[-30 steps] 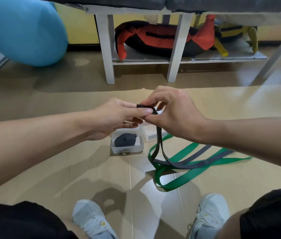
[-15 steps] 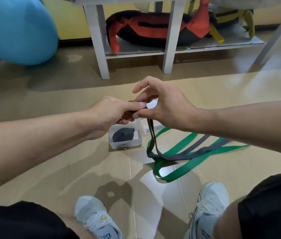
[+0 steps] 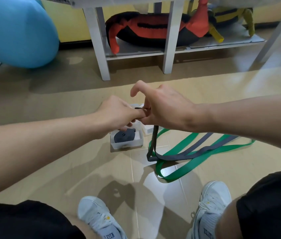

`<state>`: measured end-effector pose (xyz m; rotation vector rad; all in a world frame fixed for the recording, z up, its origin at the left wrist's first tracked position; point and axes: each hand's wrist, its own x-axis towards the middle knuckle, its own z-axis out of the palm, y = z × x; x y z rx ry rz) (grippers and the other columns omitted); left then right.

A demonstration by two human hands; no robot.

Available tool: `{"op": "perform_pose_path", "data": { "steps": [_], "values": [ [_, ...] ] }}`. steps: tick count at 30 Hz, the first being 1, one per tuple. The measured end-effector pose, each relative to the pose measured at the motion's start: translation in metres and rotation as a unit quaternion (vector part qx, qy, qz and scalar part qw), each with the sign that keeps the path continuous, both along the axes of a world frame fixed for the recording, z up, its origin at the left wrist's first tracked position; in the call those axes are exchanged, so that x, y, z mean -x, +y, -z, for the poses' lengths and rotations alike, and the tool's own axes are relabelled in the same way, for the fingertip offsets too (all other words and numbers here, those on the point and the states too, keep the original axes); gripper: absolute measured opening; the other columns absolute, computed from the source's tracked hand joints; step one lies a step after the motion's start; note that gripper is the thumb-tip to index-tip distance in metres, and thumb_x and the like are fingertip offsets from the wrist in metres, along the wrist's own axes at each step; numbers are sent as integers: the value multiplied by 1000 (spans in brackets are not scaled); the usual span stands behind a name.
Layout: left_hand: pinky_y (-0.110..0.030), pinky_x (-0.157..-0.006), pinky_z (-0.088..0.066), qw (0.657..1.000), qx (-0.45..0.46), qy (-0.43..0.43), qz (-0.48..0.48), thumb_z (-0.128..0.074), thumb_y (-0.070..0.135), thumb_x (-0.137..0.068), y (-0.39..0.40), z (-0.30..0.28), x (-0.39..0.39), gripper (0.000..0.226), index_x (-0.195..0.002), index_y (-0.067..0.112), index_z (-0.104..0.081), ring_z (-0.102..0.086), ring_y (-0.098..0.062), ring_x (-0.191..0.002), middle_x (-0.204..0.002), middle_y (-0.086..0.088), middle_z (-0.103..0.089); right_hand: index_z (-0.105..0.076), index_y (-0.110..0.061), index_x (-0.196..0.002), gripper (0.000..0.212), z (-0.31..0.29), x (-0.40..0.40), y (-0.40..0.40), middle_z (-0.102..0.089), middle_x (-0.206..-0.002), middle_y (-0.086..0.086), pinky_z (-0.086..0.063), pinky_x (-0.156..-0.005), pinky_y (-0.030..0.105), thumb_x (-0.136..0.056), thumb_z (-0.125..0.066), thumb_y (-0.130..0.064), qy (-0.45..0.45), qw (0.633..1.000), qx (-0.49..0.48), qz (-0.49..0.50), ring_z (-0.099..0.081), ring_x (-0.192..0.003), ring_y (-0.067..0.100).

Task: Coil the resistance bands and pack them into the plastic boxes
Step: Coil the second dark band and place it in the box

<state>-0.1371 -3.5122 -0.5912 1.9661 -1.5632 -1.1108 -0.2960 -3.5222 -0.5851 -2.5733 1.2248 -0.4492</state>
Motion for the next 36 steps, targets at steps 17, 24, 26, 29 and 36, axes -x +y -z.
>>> {"op": "perform_pose_path", "data": {
  "steps": [17, 24, 26, 29, 36],
  "values": [
    [-46, -87, -62, 997, -7, 7, 72, -41, 22, -100, 1, -2, 13, 28, -107, 10, -66, -74, -22, -90, -96, -7, -76, -26, -26, -154, 91, -10, -10, 2, -67, -88, -2, -47, -65, 32, -80, -79, -24, 58, 992, 112, -18, -61, -75, 23],
    [-42, -88, -63, 986, -80, 145, 27, -42, 26, -105, 5, 4, 8, 29, -101, 17, -69, -78, -17, -89, -88, -1, -81, -25, -31, -155, 86, -2, -8, 7, -70, -97, -4, -51, -72, 28, -86, -77, -29, -14, 998, 63, -20, -63, -85, 18],
    [-42, -92, -61, 977, -91, 193, 14, -45, 25, -102, 5, 4, 7, 29, -101, 10, -71, -78, -20, -91, -89, -6, -81, -34, -33, -150, 80, 1, -7, 6, -71, -96, -5, -57, -79, 32, -84, -79, -27, -110, 994, 1, 6, -66, -87, 13],
    [-45, -101, -55, 958, -106, 268, 17, -49, 22, -97, 3, 0, 1, 30, -103, 1, -69, -75, -28, -101, -96, -14, -78, -43, -33, -143, 76, 5, -4, 4, -72, -101, -5, -58, -84, 27, -79, -85, -30, -212, 976, -36, 40, -69, -89, 7],
    [-49, -107, -49, 939, -99, 327, 33, -44, 26, -99, -3, -1, -8, 45, -130, -2, -61, -72, -22, -81, -84, -13, -72, -48, -32, -144, 78, 13, -3, 6, -76, -103, -11, -46, -88, 2, -77, -86, -30, -258, 962, -78, 40, -68, -102, -4]
  ]
}}
